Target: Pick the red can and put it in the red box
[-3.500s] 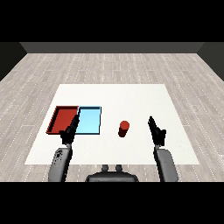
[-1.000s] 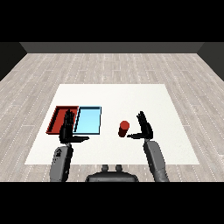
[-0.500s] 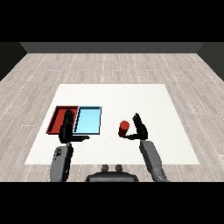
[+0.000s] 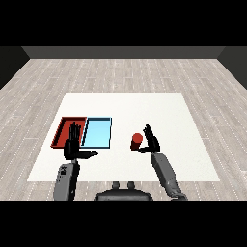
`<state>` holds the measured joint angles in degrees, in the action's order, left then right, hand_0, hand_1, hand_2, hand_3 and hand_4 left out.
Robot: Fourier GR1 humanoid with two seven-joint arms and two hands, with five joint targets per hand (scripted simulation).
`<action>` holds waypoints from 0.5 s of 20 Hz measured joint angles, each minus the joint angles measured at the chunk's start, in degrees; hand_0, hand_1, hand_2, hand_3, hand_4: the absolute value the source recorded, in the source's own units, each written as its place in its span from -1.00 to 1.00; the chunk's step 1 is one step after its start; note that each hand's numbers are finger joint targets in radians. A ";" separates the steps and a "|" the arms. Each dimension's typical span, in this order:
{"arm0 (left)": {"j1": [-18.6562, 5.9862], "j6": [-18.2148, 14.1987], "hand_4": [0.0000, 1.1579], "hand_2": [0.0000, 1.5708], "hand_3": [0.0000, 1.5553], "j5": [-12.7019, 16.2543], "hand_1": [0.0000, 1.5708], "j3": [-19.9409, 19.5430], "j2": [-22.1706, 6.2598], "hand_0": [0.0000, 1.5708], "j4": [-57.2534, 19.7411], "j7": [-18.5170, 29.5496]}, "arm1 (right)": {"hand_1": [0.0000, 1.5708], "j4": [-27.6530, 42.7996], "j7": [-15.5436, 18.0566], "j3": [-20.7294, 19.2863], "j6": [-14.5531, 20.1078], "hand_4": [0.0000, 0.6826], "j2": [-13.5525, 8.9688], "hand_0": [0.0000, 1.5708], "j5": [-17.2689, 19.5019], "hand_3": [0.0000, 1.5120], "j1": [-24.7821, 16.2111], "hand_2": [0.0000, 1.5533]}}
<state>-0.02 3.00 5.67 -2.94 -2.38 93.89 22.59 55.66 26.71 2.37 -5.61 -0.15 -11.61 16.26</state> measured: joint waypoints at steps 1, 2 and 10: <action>-0.79 -0.04 -1.00 -1.00 -1.00 -0.15 -1.00 -0.09 -0.08 -1.00 -0.64 0.10 | -1.00 -0.80 0.18 -0.01 -0.09 -1.00 0.03 -1.00 -0.06 -1.00 0.48 -1.00; 0.11 0.16 -1.00 -1.00 -1.00 -0.13 -1.00 0.04 -0.12 -1.00 0.16 0.13 | -1.00 -2.55 1.07 0.59 0.43 -1.00 0.06 -1.00 -0.48 -1.00 1.24 -1.00; -1.27 -0.39 -1.00 -1.00 -1.00 -0.64 -1.00 -0.10 0.28 -1.00 -1.82 1.15 | -1.00 -5.75 1.84 4.60 2.39 -1.00 0.13 -1.00 -4.68 -1.00 3.74 -1.00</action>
<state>-1.29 2.60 5.03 -3.04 -2.09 92.07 23.75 49.91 28.55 6.97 -3.22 -0.02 -16.29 20.00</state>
